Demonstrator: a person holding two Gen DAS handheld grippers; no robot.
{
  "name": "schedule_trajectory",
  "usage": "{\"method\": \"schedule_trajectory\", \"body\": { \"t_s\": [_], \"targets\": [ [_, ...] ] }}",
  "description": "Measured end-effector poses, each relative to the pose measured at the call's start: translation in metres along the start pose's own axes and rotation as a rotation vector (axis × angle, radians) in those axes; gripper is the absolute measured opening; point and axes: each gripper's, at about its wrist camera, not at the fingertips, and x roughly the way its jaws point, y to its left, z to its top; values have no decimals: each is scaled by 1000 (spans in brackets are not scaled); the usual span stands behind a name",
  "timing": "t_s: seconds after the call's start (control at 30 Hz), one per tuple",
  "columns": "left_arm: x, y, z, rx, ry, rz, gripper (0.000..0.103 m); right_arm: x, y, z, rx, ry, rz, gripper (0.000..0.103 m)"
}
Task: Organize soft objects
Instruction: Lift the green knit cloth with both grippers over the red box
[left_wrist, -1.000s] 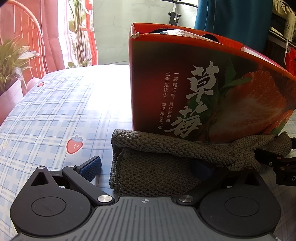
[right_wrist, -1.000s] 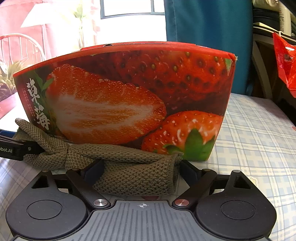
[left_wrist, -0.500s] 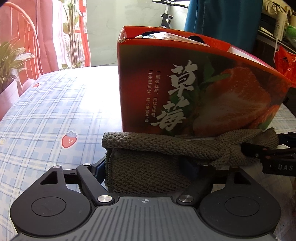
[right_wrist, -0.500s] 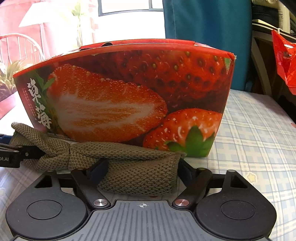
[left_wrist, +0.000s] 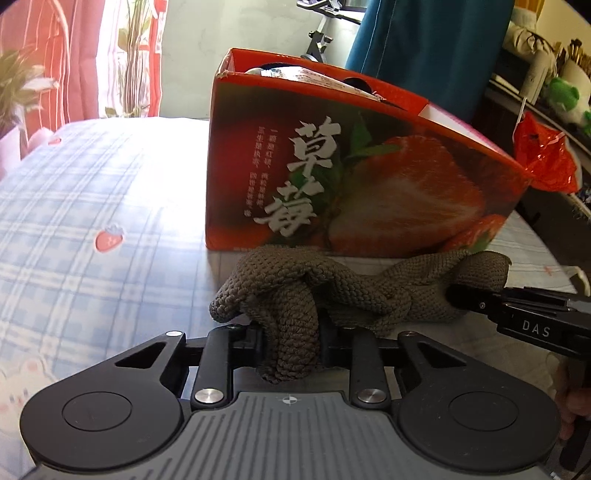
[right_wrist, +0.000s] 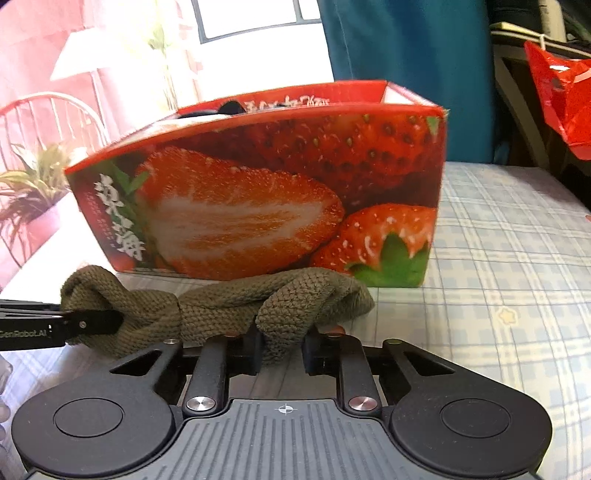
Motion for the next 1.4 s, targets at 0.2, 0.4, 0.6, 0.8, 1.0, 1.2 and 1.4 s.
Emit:
{"method": "schedule_trajectory", "body": {
  "t_s": [0.2,0.4,0.6,0.8,1.0,1.2,1.4],
  "targets": [
    [-8,-6,-12,-6,-1,-28,27,-23,-8,-8,12,-48,1,17],
    [-17,-26,-17,17,-20,-27,27,-41,-12,-3,5,-95,0,17],
    [-26,-33,-16,17,-49,-16,27,-50,-10,-3,-1,-105,7,16],
    [-38,-35,-18,20,-69,-12,27,-59,-7,-2,-3,-120,16,16],
    [-46,-38,-18,34,-87,-7,27,-68,-7,-2,2,-135,26,16],
    [-58,-38,-16,36,-132,-3,27,-77,-6,2,4,-165,37,16],
    [-68,-37,-8,25,-176,-7,26,-86,-1,13,-21,-208,47,16]
  ]
}}
